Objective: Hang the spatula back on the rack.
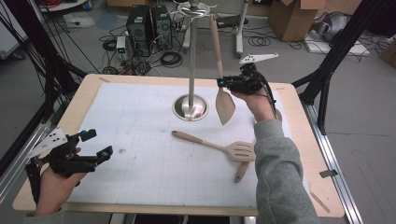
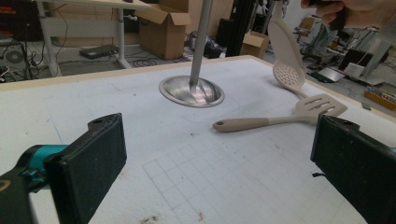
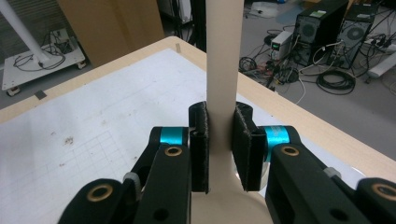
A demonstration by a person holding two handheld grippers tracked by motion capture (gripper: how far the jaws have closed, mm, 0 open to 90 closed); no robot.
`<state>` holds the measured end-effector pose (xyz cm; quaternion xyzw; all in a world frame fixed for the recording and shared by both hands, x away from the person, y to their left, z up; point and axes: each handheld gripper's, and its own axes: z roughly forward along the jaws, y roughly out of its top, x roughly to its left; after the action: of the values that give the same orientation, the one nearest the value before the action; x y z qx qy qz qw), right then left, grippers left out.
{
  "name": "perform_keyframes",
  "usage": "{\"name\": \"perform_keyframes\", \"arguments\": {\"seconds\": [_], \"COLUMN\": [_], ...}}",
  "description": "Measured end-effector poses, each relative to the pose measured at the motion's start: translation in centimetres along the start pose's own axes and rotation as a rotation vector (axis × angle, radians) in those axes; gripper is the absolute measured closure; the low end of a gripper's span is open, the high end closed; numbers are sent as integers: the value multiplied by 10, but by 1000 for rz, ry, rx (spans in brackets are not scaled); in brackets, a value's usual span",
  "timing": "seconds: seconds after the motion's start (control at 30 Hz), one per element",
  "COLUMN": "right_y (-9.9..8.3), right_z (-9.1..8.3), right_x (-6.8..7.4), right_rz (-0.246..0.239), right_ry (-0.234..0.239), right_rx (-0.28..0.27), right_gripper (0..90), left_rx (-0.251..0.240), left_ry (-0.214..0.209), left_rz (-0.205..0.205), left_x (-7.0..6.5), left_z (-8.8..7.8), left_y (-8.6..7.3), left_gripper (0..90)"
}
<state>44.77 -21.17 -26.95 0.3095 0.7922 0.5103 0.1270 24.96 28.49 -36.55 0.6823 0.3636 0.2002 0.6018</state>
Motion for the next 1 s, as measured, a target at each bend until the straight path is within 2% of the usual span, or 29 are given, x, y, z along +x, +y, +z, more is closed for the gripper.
{"name": "perform_keyframes", "arguments": {"seconds": [0.6, 0.87, 1.0], "right_y": [2, 1, 1], "right_z": [23, 22, 16], "right_x": [5, 4, 3], "right_rz": [14, 17, 18], "right_ry": [-32, -49, -55], "right_rx": [-11, -17, -28], "right_gripper": [779, 756, 685], "left_rx": [-6, -5, -5], "left_ry": [1, 2, 4], "left_rz": [0, -3, -3], "left_x": [0, -1, -1], "left_z": [-3, -4, -4], "left_y": [1, 0, 0], "left_gripper": [39, 39, 39]}}
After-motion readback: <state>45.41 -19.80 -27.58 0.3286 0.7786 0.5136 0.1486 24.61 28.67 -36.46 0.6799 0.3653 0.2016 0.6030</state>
